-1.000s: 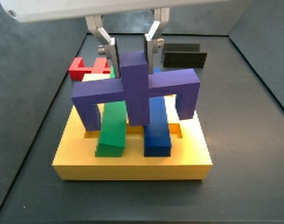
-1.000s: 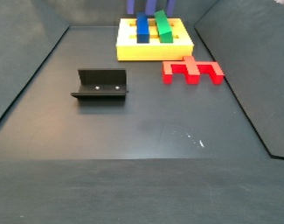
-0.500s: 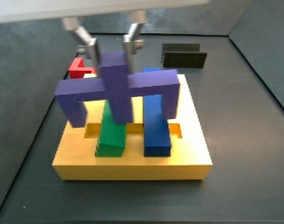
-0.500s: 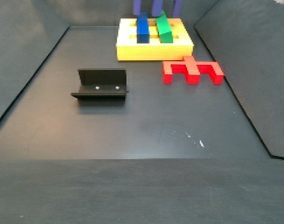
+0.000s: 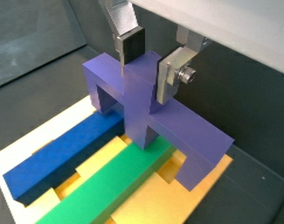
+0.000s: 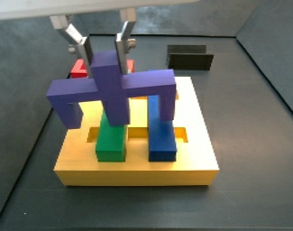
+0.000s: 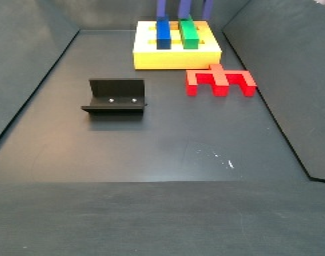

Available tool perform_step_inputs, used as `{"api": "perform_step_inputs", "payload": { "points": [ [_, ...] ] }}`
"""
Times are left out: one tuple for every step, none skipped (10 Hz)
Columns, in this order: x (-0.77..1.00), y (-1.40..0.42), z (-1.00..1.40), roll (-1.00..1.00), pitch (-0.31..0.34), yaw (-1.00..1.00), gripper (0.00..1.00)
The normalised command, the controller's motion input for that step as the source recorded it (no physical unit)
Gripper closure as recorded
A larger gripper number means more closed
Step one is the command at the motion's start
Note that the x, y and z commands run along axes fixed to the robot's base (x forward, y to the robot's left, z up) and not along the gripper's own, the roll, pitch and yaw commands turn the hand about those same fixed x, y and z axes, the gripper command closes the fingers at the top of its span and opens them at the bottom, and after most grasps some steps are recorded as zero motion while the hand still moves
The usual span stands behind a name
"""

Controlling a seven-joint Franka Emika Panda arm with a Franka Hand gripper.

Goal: Pick up the purple object. Move up. Move to above the board. Insert the purple object.
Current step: Insert the purple object.

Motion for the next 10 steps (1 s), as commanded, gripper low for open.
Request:
{"api": "perform_step_inputs", "payload": {
  "points": [
    [0.42,-0.01,0.01,0.0,0.061,0.09,1.0],
    [0.38,-0.01,0.0,0.0,0.06,0.09,1.0],
    [0.35,-0.03,0.0,0.0,0.053,0.11,1.0],
    [0.13,-0.03,-0.04,0.05,0.044,0.03,1.0],
    [0.0,-0.07,-0.03,0.13,0.106,0.0,1.0],
    [0.0,-0.06,-0.01,0.16,0.14,-0.02,1.0],
    [0.11,-0.04,-0.01,0.17,0.163,-0.02,1.0],
    [0.41,-0.15,0.0,0.2,0.27,0.0,1.0],
    [0.41,-0.08,0.0,0.18,0.281,0.01,1.0],
    [0.34,-0.04,-0.03,0.19,0.293,0.0,1.0]
  ]
}}
